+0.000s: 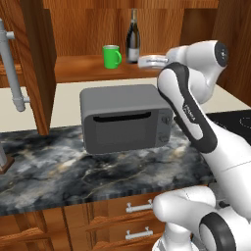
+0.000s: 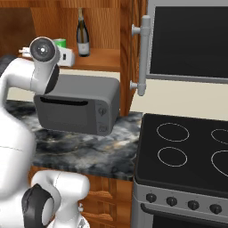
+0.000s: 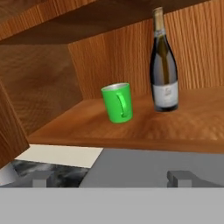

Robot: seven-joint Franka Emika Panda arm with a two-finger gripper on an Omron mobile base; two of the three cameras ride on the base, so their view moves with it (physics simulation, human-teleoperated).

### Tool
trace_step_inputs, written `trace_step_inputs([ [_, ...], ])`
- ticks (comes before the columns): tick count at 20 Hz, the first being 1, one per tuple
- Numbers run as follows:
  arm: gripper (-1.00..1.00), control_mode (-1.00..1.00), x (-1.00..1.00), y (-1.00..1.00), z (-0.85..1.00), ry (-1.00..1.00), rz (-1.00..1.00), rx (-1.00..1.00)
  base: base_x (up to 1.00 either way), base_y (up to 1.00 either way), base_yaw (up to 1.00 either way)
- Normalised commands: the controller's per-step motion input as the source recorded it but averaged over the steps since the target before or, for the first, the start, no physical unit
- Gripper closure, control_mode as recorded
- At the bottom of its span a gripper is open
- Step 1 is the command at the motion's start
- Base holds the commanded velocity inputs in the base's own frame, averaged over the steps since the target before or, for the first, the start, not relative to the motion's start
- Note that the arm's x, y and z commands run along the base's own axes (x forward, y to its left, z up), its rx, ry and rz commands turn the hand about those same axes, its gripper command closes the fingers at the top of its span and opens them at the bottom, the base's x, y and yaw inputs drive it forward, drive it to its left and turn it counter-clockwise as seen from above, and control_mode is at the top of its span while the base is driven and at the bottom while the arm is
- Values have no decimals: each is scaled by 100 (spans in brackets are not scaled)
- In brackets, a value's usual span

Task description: Open the cabinet directly in front. Then move the wine and the mug to the dining counter with the jar on it.

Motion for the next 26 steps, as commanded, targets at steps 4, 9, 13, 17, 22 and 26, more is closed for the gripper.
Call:
trace_step_inputs([
  [4, -100, -100, 41, 2, 0, 0, 0, 0, 0, 0, 0],
  [9, -100, -100, 54, 12, 0, 0, 0, -1, 0, 0, 0],
  [13, -100, -100, 58, 24, 0, 0, 0, -3, 0, 0, 0],
  [17, -100, -100, 62, 26, 0, 1, 0, -2, 0, 0, 0],
  [22, -100, -100, 51, 18, 0, 5, 0, -1, 0, 0, 0],
  [26, -100, -100, 38, 12, 0, 6, 0, -1, 0, 0, 0],
])
